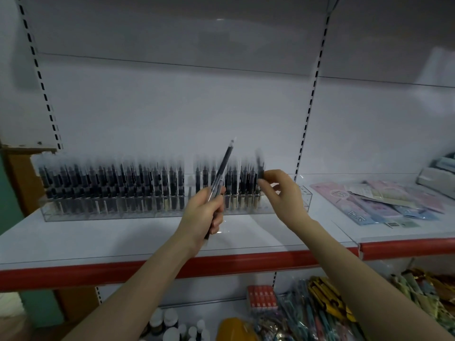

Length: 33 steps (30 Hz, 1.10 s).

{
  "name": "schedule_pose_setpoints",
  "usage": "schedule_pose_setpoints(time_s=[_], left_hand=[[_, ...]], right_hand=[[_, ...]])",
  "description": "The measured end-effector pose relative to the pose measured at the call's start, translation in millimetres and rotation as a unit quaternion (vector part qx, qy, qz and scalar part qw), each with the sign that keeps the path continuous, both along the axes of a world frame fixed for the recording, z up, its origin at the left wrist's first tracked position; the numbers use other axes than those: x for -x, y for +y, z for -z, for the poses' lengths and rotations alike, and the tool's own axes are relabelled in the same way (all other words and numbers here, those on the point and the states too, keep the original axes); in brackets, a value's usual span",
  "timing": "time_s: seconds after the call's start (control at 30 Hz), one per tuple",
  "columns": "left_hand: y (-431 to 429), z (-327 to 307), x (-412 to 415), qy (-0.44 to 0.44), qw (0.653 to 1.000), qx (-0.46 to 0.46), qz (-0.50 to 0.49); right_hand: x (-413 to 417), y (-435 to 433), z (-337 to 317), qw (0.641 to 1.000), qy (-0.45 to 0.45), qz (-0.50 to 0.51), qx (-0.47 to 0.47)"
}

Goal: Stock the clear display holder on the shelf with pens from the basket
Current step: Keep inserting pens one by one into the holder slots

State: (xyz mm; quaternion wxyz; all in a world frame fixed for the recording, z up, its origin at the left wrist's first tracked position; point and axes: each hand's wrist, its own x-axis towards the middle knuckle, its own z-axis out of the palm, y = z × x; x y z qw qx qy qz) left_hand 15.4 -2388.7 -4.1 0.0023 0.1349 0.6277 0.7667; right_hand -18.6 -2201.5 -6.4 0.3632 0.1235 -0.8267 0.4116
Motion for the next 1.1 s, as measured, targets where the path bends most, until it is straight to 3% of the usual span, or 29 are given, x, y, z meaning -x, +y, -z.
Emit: schedule_pose_setpoints(time_s=[0.13, 0.33, 0.6, 0.83, 1.1], left_hand=[[1.7, 0.4, 1.0, -0.008, 1.000, -0.009, 0.000], [1.7, -0.1, 0.1, 0.013, 0.999, 0.034, -0.014], [0.5, 4.8, 3.9, 0.007, 1.000, 0.021, -0.003], [-3.2, 11.6, 6.1, 0.077, 0.991, 0.105, -0.035], [-3.3, 15.9, 7.7, 0.068, 0.990, 0.118, -0.045]], right_hand=[[4.0, 6.4, -7.7, 0.995, -0.047, 0.018, 0.084], [5.7, 14.1, -11.2, 0.990, -0.102, 0.025, 0.089], [7.0, 15.8, -12.3, 0.987, -0.102, 0.009, 0.123], [18.3, 24.3, -17.9, 0.982, -0.090, 0.036, 0.161], [33.6, 22.8, -26.1, 0.982, -0.079, 0.053, 0.161]])
